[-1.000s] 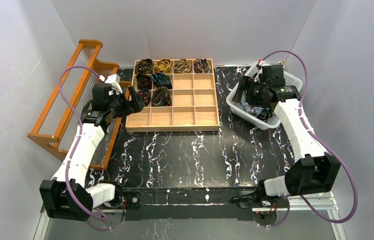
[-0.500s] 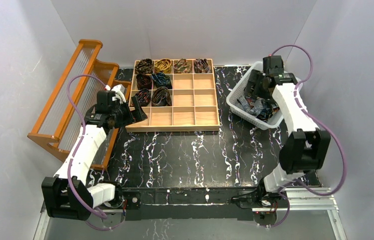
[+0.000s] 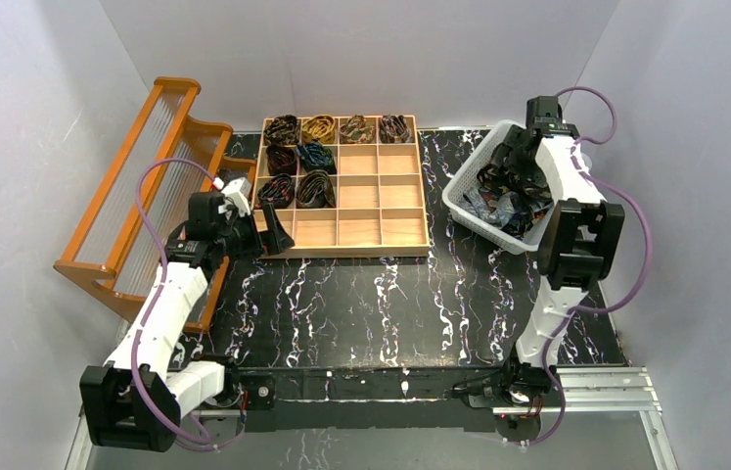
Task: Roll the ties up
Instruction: Pick up the tie from the bin.
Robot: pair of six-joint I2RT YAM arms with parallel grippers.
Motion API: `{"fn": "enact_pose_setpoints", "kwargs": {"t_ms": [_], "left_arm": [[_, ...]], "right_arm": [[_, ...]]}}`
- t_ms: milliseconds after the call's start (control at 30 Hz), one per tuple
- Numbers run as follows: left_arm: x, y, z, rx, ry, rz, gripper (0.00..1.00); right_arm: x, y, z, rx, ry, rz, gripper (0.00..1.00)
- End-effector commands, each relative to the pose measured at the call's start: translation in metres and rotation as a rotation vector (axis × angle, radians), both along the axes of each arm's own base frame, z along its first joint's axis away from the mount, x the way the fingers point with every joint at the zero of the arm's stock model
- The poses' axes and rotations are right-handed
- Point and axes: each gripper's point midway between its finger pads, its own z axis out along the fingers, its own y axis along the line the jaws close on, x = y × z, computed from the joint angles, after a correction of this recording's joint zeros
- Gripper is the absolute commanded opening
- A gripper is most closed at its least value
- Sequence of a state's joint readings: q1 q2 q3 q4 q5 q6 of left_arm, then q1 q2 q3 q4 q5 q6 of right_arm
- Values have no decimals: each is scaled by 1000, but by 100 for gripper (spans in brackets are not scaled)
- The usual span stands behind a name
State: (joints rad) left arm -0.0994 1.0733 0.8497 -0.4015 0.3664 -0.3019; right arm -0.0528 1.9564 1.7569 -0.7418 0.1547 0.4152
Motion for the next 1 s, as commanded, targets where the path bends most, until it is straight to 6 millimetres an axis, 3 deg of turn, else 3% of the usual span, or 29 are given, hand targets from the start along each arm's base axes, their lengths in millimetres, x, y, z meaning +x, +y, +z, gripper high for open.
{"fn": "enact_pose_setpoints", "kwargs": {"t_ms": [0,233,467,533,633,733,800,867,967], "left_arm": [[-5,-3,-4,-19,-31,-29,98],[-9,-4,-21,-53,-39,5,98],[-11,-6,-24,-72,-41,6,98],[-13,-7,-25,-76,-36,-1,98],[-13,-10,-25,-92,-37,-6,99],[-13,-11,-25,-95,-34,-8,98],[-13,-11,-26,-96,-35,-7,98],[-14,-11,-26,-97,-34,-8,98],[-14,-11,-25,-100,-36,-9,98]], "right_arm": [[55,-6,18,16,-149,-50,87],[95,-41,11,-113,-151,-101,89],[114,-44,-34,-78,-107,-7,89],[118,-39,-44,-64,-98,36,84],[122,-44,-50,-97,-95,58,64],[124,-48,-31,-127,-128,62,41],[125,-51,-6,-155,-182,52,21],[122,-52,16,-173,-217,55,15],[114,-53,50,-189,-256,49,14]]}}
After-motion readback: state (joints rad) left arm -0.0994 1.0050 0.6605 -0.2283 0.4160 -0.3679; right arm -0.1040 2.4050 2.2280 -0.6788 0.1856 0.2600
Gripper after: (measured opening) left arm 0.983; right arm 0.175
